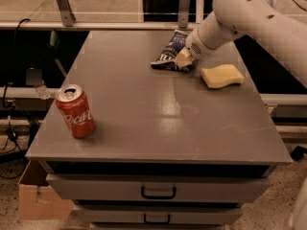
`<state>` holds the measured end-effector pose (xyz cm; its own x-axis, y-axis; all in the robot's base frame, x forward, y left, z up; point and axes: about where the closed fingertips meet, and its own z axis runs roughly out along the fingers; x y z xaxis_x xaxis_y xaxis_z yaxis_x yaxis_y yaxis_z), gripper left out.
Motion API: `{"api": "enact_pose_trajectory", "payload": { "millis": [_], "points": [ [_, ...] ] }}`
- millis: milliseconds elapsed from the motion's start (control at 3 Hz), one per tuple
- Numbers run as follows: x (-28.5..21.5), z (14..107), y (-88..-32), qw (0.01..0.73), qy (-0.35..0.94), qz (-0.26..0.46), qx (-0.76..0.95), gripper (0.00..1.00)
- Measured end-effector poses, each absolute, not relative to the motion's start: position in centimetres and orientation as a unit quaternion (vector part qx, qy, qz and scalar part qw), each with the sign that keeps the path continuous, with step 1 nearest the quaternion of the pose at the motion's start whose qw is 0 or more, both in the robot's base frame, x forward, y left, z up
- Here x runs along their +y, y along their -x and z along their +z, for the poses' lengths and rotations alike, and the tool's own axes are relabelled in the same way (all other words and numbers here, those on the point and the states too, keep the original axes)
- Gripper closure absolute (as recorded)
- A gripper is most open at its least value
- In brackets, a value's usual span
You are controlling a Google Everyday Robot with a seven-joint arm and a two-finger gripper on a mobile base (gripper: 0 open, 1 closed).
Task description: Move blue chip bag near sponge
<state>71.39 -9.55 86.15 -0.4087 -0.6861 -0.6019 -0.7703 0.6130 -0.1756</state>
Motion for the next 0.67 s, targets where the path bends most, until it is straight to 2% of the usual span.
{"api": "enact_pose_trajectory", "payload": {
  "millis": [333, 667],
  "points": [
    [-11.6, 86.9, -68.8, 0.325, 0.407, 0.056, 0.852, 1.0],
    [-12.6, 87.9, -67.7, 0.326, 0.392, 0.047, 0.859, 0.82]
  ]
}}
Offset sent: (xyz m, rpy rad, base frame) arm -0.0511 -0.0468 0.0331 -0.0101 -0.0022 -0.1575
